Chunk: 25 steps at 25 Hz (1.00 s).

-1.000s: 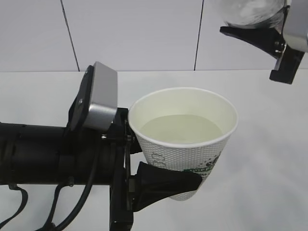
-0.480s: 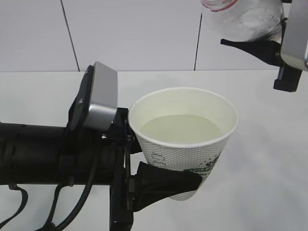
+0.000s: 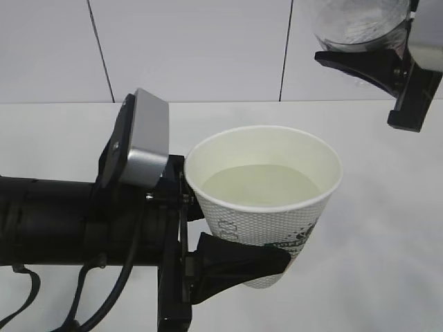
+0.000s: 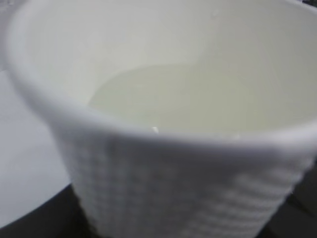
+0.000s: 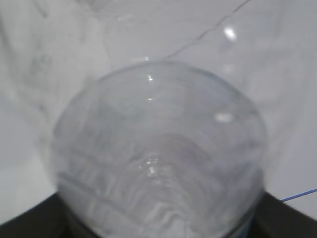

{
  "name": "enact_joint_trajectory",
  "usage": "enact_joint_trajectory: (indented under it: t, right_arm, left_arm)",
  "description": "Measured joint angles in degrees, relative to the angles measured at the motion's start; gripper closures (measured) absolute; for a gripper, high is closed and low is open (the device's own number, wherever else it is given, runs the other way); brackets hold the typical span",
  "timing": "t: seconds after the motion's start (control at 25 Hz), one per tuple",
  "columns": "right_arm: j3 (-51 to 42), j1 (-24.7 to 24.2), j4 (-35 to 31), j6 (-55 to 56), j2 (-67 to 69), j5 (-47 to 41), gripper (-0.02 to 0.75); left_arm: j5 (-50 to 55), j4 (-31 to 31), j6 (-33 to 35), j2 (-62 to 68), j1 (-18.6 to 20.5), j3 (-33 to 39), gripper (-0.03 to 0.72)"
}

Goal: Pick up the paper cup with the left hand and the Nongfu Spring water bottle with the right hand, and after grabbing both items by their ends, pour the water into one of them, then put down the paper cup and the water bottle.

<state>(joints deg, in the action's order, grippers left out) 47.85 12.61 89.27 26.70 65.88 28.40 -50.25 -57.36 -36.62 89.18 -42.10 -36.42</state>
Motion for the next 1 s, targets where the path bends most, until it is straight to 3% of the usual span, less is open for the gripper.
enact_joint_trajectory:
  t: [0.48,1.0]
  right_arm:
    - [-0.38,0.0,-0.41,3.36,0.0,0.14,0.3]
    - [-5.64,0.0,-8.1,3.64,0.0,-0.12,0.3]
  left_arm:
    - [0.0,0.0,0.0,0.0,0.0,0.0,0.223]
    - [0.0,0.0,0.0,0.0,0.0,0.0,0.223]
